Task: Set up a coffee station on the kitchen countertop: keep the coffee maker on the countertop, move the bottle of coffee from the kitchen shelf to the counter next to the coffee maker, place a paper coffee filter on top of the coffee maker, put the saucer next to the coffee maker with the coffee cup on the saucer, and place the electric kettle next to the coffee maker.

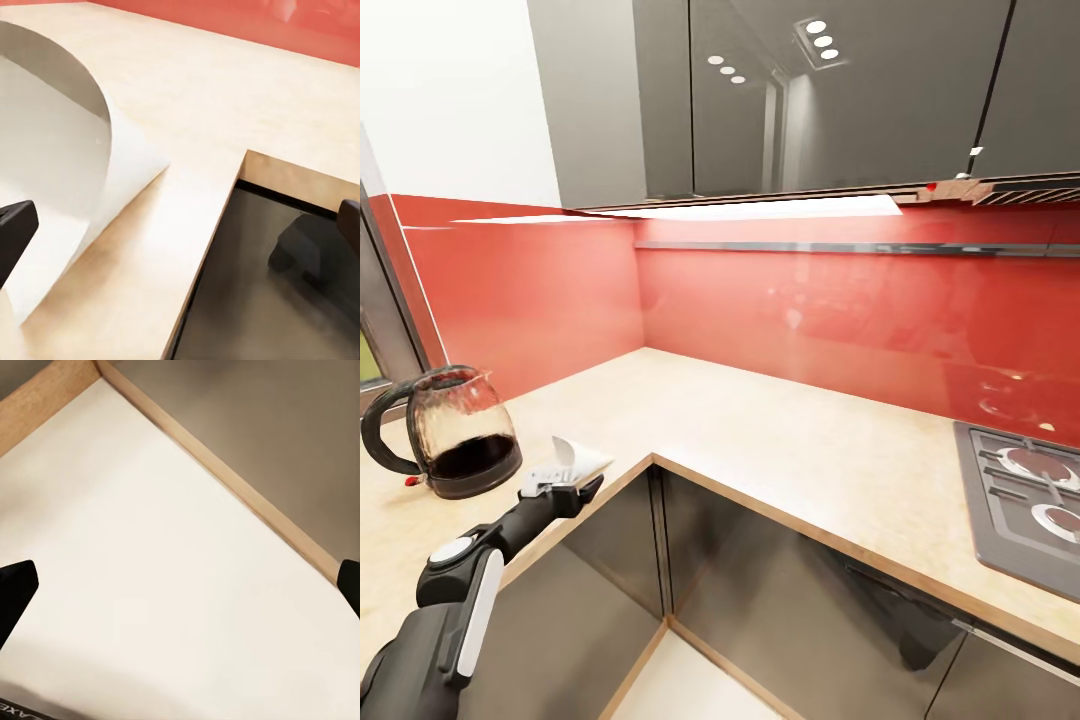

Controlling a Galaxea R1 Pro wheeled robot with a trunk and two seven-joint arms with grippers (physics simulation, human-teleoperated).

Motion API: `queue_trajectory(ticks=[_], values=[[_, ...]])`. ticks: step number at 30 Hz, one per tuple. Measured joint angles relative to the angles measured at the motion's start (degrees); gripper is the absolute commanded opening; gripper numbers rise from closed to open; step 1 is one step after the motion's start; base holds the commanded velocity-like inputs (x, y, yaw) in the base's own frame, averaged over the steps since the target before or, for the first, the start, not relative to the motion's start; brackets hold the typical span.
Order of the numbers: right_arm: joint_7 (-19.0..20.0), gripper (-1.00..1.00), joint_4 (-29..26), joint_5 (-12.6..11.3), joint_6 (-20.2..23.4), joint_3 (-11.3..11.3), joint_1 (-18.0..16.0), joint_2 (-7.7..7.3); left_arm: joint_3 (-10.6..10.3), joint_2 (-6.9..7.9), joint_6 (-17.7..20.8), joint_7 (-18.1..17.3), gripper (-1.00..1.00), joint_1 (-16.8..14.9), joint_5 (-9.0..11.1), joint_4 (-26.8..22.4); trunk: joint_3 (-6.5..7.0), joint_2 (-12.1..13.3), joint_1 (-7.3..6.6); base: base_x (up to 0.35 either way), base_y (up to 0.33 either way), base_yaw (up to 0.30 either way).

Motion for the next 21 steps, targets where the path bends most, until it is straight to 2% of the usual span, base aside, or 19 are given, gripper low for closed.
queue_trajectory(ticks=[21], values=[[0.0, 1.0, 0.03, 0.0, 0.0, 0.0, 0.0, -0.01, 0.47, 0.0, -0.11, -0.09, 1.0, 0.01, 0.0, 0.07, 0.0, 0.0, 0.0, 0.0, 0.0, 0.0]])
